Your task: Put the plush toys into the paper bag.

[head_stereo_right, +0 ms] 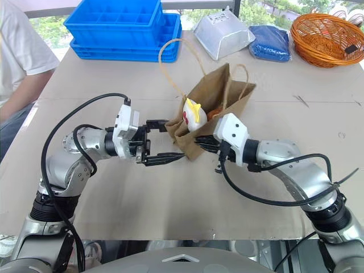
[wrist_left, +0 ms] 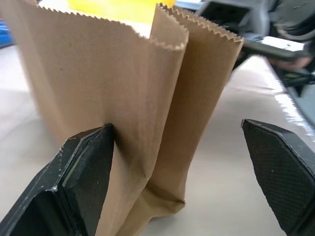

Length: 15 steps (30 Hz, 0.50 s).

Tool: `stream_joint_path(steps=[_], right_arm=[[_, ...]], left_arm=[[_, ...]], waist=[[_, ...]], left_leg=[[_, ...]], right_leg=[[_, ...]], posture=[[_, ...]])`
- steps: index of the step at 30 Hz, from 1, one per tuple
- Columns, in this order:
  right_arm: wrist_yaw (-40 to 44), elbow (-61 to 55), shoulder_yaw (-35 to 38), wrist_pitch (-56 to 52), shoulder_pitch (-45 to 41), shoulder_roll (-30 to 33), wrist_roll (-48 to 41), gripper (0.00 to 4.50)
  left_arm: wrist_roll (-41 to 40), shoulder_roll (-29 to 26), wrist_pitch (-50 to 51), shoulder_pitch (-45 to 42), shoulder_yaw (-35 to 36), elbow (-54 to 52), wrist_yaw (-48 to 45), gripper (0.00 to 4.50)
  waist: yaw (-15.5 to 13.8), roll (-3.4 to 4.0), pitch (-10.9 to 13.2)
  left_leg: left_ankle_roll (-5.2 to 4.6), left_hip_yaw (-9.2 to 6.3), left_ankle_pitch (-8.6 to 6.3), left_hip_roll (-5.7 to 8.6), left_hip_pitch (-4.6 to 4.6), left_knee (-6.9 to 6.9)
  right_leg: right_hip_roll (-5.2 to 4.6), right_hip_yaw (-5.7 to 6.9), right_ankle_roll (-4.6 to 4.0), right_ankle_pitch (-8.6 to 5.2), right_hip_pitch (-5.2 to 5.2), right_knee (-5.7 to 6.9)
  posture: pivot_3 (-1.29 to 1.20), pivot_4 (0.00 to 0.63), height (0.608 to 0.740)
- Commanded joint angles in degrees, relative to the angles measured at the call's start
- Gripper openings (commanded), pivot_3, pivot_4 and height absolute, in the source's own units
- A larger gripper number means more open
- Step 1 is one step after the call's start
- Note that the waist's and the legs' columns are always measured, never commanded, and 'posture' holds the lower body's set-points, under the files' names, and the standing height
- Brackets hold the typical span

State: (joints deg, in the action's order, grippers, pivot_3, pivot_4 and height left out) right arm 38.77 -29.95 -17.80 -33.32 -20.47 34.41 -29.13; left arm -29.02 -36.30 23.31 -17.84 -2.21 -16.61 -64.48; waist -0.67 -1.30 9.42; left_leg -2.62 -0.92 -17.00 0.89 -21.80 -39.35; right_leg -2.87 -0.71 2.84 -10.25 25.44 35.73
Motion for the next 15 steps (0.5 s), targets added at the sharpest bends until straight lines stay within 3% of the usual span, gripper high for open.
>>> stream_joint_path(steps=[1,8,15], right_arm=[[1.44,1.15,0.20,1.40,-1.52,-1.58,1.24,0.04],[4.43,5.81,-0.23,3.11,-2.96,-4.72,3.70,0.04],[5.79,6.65,-0.59,3.29,-2.61,-6.49,5.20,0.00]], left_arm=[[1.85,1.16,-1.26,-0.30,-0.46,-2.32,3.61,4.50],[6.92,5.63,-1.21,0.19,-2.35,-3.99,13.59,4.50],[8.21,9.15,-1.25,-0.08,-2.39,-3.33,18.25,2.15]], waist=[[0.02,0.00,0.00],[0.02,0.00,0.00],[0.02,0.01,-0.01]], left_leg=[[0.00,0.01,0.00,0.01,0.00,0.00],[0.02,0.00,0.01,0.02,0.01,0.00],[0.06,-0.01,0.04,0.02,0.02,0.00]], right_leg=[[-0.01,0.00,0.00,0.00,0.00,0.01],[-0.03,0.01,0.00,0.01,0.00,0.06],[-0.04,0.02,0.00,0.01,0.02,0.10]], posture=[[0.00,0.150,0.740],[0.00,0.150,0.740],[0.00,0.150,0.740]])
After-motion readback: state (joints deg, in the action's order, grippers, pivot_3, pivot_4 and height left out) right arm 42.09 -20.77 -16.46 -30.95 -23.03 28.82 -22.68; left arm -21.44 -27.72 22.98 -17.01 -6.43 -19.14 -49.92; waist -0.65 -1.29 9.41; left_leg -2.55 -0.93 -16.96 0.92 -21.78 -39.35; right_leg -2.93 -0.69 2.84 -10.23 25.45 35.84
